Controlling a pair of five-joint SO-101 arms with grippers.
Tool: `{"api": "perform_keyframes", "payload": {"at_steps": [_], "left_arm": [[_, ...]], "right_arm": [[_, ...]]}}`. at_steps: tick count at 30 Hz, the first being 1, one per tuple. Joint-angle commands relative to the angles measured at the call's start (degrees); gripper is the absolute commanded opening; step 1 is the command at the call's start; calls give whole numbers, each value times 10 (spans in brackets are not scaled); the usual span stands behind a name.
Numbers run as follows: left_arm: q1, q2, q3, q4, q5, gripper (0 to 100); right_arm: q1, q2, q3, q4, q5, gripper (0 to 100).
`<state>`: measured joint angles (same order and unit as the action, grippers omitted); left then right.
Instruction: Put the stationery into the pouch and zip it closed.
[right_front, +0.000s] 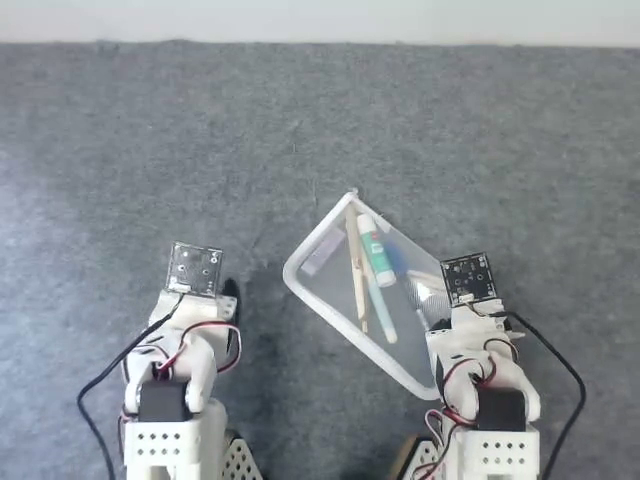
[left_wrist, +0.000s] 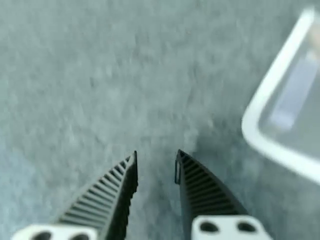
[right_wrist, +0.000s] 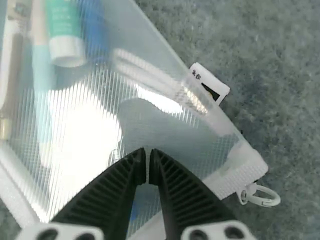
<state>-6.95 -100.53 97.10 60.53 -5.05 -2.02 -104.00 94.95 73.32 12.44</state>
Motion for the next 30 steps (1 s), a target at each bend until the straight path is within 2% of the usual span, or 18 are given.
{"api": "perform_keyframes", "payload": {"at_steps": [1,4,8,30], "left_arm": [[-3,-7,-3,53,-4,119],[-3,-5,-3,55,-4,111],[0,-7,-3,75,-4,9],[-1,-7,-3,78,-2,12]], "right_arm": [[-4,0,15,17,5,20],[-4,0,15,17,5,20],[-4,0,15,17,5,20],[-5,0,15,17,5,20]]}}
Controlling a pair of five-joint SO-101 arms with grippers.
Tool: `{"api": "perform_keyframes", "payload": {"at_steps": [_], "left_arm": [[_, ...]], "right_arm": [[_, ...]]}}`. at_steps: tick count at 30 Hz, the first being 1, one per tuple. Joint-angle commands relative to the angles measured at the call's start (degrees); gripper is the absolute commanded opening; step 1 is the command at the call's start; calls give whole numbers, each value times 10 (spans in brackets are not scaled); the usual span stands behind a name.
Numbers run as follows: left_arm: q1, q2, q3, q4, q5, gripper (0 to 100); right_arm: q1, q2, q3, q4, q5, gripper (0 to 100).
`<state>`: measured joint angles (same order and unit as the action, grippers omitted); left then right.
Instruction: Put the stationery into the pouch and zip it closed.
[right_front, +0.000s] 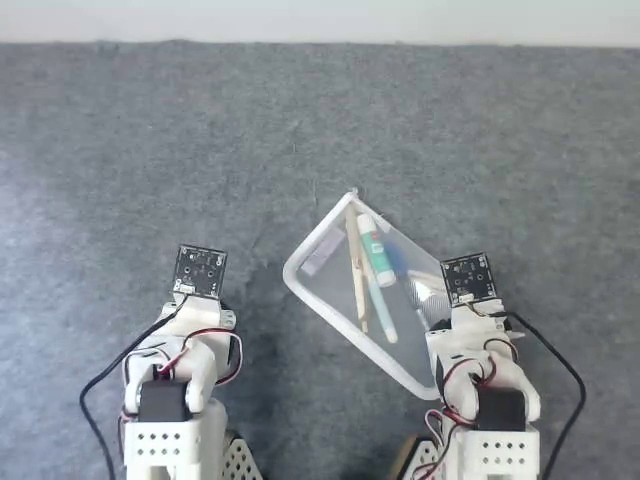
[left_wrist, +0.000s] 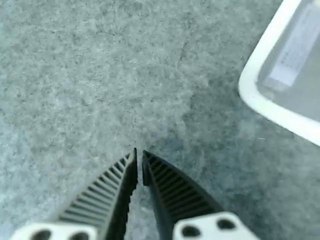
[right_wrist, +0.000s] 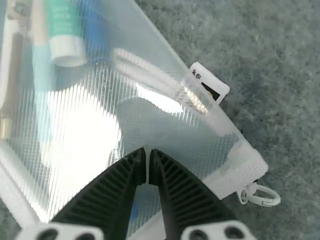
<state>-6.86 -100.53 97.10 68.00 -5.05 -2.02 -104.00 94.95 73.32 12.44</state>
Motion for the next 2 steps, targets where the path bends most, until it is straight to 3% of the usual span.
{"api": "perform_keyframes", "payload": {"at_steps": [1,2], "left_arm": [[-2,-7,-3,4,-2,12],[-2,-7,-3,4,-2,12]], "right_arm": [[-5,0,15,17,5,20],[-5,0,15,17,5,20]]}}
